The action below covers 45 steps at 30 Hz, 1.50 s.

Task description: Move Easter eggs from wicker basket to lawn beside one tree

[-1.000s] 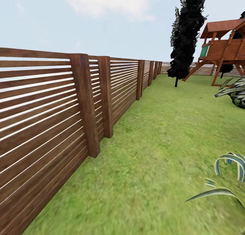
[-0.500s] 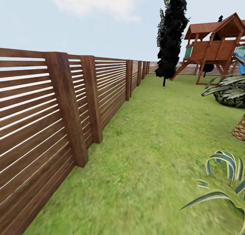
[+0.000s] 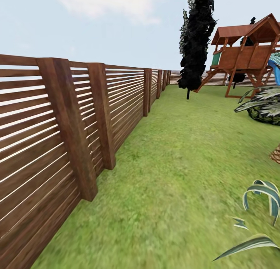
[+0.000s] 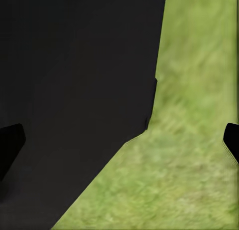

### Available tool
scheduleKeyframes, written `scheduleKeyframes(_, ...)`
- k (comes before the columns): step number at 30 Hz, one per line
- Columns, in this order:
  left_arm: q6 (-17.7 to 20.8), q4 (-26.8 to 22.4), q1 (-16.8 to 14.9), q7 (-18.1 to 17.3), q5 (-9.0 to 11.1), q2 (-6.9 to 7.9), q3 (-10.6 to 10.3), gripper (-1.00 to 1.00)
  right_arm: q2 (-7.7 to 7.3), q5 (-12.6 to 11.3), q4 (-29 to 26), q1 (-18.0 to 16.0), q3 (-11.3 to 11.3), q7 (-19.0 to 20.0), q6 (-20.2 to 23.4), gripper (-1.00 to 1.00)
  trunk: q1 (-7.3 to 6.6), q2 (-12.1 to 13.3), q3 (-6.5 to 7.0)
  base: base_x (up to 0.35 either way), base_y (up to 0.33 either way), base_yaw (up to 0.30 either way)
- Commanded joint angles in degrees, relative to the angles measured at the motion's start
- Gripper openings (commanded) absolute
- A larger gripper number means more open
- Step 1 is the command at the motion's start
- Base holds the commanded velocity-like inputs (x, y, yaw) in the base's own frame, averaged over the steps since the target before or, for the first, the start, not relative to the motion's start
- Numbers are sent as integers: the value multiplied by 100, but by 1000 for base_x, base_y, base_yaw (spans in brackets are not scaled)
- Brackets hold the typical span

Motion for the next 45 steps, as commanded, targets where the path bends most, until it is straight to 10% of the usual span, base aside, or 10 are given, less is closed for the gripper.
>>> scheduleKeyframes(1, 3, -12, 4, -5, -3, 5, 1, 100, -2, 27, 4, -1, 2, 5, -10, 100, 4, -1, -3, 334, 0, 0)
scheduleKeyframes(45, 3, -12, 4, -3, -3, 0, 1, 100, 5, 25, 4, 0, 2, -31, -8, 100, 4, -1, -3, 334, 0, -42)
